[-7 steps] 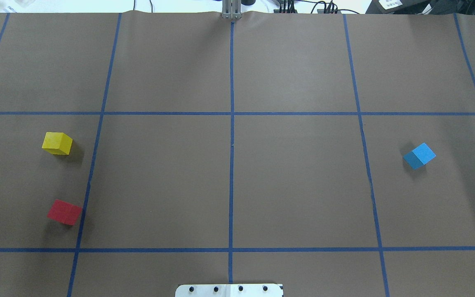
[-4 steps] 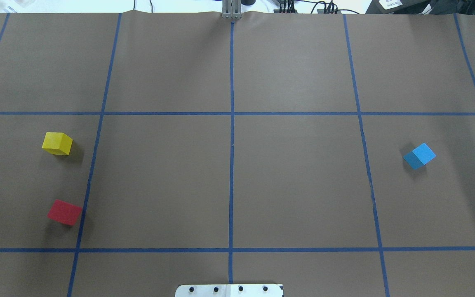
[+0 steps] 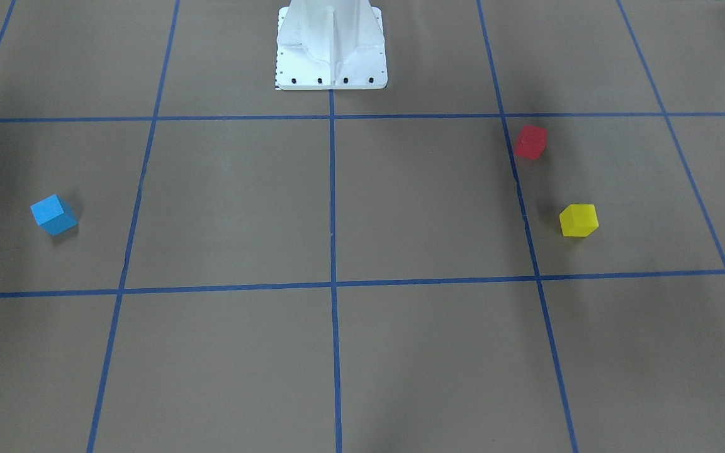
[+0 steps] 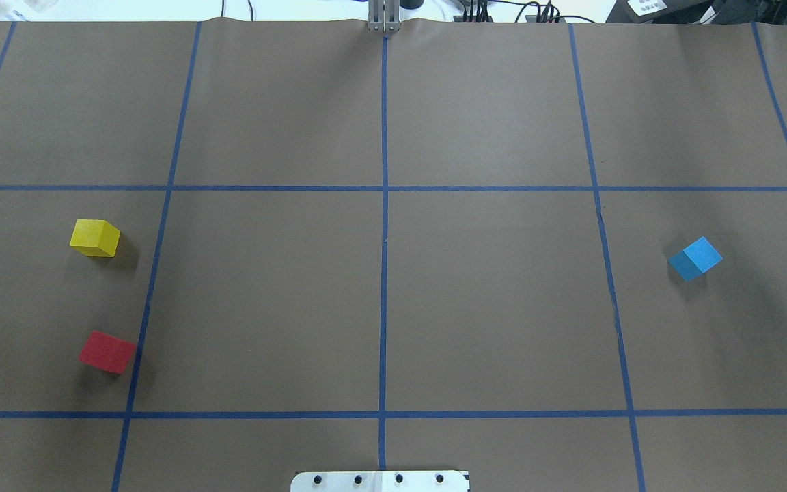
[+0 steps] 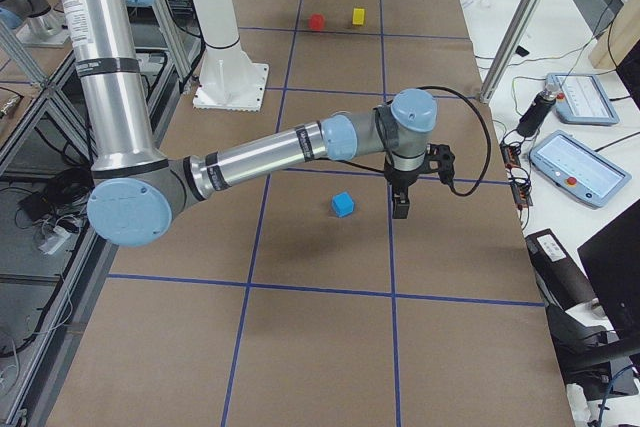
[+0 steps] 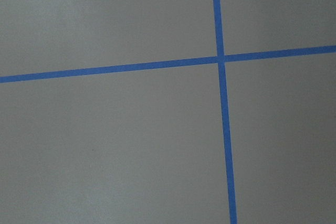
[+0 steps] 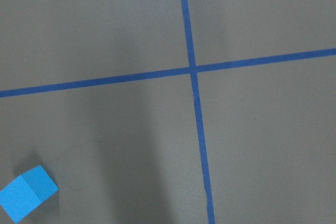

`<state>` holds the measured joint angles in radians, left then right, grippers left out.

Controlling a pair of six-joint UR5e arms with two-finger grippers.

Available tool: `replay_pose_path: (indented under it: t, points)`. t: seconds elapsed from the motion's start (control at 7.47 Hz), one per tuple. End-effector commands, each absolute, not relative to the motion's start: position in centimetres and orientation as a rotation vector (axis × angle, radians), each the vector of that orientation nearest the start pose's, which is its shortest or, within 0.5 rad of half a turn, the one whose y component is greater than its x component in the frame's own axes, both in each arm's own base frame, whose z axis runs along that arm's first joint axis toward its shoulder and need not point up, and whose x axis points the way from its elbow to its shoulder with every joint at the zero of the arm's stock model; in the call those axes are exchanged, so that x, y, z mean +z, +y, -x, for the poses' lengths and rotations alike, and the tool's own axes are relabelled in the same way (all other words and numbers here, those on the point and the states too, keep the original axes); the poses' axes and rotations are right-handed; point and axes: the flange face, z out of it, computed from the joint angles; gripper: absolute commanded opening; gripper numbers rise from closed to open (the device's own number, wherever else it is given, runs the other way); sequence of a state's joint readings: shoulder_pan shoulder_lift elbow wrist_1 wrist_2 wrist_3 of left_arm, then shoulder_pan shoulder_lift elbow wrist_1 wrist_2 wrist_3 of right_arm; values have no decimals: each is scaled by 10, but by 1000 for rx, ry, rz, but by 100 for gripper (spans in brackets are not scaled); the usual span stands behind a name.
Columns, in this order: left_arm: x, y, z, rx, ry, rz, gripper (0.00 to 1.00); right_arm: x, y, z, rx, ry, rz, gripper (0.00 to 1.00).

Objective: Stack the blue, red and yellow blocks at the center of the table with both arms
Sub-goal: 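Move the right gripper down over the blue cube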

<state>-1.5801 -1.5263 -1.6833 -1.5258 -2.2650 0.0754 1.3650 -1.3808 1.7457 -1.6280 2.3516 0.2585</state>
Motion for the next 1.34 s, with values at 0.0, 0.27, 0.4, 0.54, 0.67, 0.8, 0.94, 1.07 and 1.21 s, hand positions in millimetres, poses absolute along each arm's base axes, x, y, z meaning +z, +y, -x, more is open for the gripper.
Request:
replay_pose_path:
  t: [0.0, 0.27, 0.4, 0.54, 0.67, 0.8, 0.94, 1.07, 1.21]
  points:
    - [634, -474, 74, 69, 695, -53, 100, 482, -545, 143, -268, -894, -242, 99]
    - [633, -474, 74, 70, 698, -55, 100, 491, -532, 186, -307, -907, -202, 99]
    - [633, -474, 74, 71, 698, -58, 100, 500, -523, 193, -323, -902, -182, 99]
    - [631, -476, 74, 72, 698, -61, 100, 509, -515, 202, -338, -894, -162, 99]
    - [630, -476, 74, 72, 698, -63, 100, 513, -511, 209, -349, -893, -150, 99]
    - [628, -476, 74, 73, 697, -66, 100, 515, -509, 216, -361, -886, -142, 99]
    - [628, -476, 74, 73, 697, -66, 100, 519, -506, 227, -384, -863, -144, 99]
    - [628, -476, 74, 73, 697, -66, 100, 522, -500, 239, -409, -859, -133, 99]
    - [629, -475, 74, 72, 698, -65, 100, 530, -496, 240, -430, -843, -134, 99]
